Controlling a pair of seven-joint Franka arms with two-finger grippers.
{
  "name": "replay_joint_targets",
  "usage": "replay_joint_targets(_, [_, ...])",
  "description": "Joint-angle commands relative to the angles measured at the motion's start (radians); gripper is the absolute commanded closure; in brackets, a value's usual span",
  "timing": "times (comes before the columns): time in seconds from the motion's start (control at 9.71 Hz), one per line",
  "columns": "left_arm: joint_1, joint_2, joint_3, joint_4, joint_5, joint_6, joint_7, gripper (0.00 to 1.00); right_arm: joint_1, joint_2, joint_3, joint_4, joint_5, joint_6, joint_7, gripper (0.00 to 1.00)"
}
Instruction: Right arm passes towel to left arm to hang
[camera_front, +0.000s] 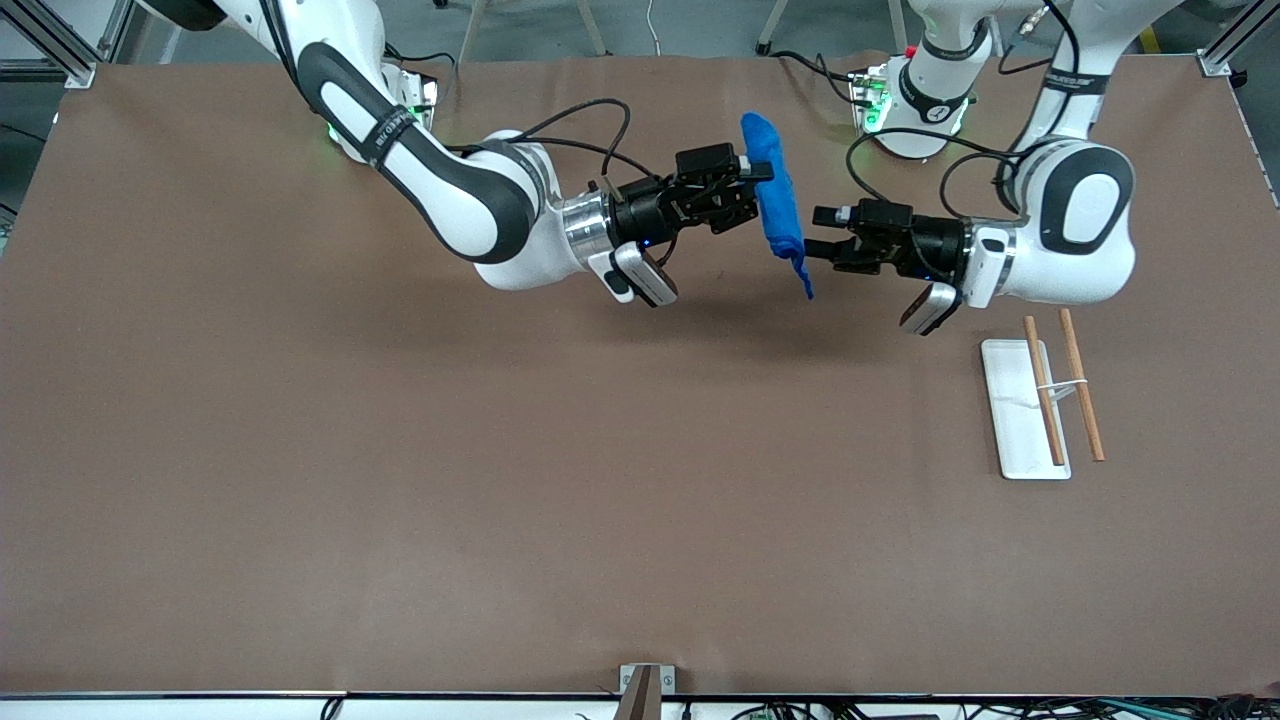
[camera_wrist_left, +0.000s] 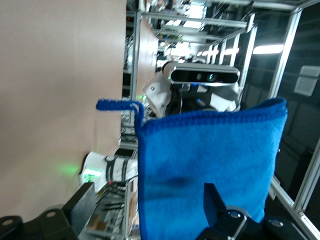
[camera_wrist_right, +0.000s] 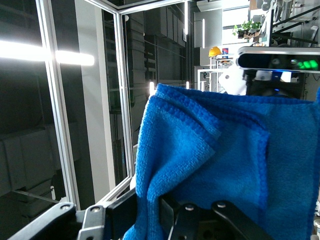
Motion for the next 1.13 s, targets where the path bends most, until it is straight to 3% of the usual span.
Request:
replay_joint_targets(0.0, [-0.034, -0.017, 0.002, -0.087, -0.114, 0.036, 0.067, 0.07, 0.008, 0.015, 0.01, 0.015, 0.045, -0.001, -0.029, 0.99])
replay_joint_targets(0.1, [-0.034, -0.026, 0.002, -0.093, -0.133, 0.033, 0.083, 0.1, 0.008, 0.015, 0.01, 0.017, 0.045, -0.001, -0.032, 0.99])
replay_joint_targets(0.21, [-0.033, -0.031, 0.004, -0.093, -0.147, 0.028, 0.087, 0.28, 0.008, 0.015, 0.01, 0.015, 0.047, 0.001, -0.037, 0.99])
replay_joint_targets(0.31, [-0.031, -0.034, 0.008, -0.095, -0.16, 0.024, 0.086, 0.62, 0.011, 0.015, 0.01, 0.015, 0.047, 0.001, -0.039, 0.99])
replay_joint_targets(0.41, [-0.031, -0.046, 0.027, -0.095, -0.161, 0.022, 0.086, 0.86, 0.013, 0.015, 0.01, 0.015, 0.047, 0.003, -0.039, 0.99])
replay_joint_targets(0.51, [-0.033, -0.047, 0.039, -0.093, -0.161, 0.008, 0.087, 0.99, 0.013, 0.015, 0.01, 0.015, 0.048, 0.004, -0.039, 0.99])
replay_joint_targets(1.03, [-0.036, -0.044, 0.061, -0.09, -0.153, 0.008, 0.084, 1.0, 0.014, 0.015, 0.01, 0.015, 0.048, 0.007, -0.046, 0.98])
